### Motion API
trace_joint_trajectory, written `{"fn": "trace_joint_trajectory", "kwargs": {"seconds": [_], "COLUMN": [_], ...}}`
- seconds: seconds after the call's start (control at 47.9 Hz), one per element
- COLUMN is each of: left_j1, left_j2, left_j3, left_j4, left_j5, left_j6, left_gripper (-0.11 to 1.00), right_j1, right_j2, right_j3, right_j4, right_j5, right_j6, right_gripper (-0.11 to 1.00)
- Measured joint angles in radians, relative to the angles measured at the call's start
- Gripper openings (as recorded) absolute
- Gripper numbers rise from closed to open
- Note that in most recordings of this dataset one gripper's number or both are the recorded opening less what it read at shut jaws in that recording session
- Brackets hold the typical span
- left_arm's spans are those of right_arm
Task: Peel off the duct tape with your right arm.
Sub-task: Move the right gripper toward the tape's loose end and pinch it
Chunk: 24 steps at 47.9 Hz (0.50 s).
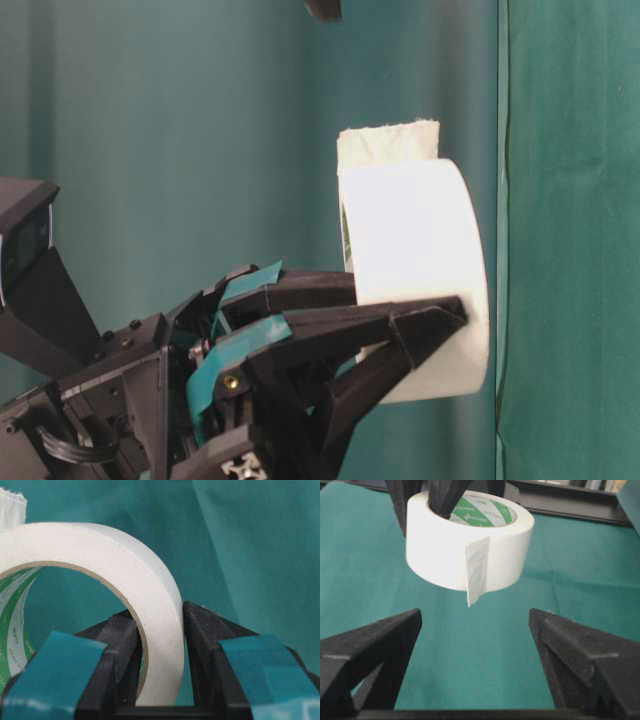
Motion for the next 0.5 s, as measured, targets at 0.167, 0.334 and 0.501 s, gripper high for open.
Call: {"fn": "trace_joint_trajectory", "kwargs": {"seconds": [0.167,0.334,0.501], "left_j1": [-0.006,-0.008,-0.008], "left_j2": [0.0,0.0,0.0], "left_j3": [-0.002,0.0,-0.002], "left_j4": [0.0,0.0,0.0], "left_j5": [0.0,0.0,0.0], "left_j6": [0.002,0.002,0.002], "left_gripper": [0.23,0.23,0.23], "right_j1": [0.0,0.0,0.0], "right_j2": [0.114,0.213,0.281], "right_j3": [-0.064,-0.132,-0.176], "right_j4": [0.0,0.0,0.0], "right_j5": [-0.037,-0.051,-0.055], "right_j6": [0.0,-0.002,-0.003], "right_gripper": [0.83,0.83,0.83]}}
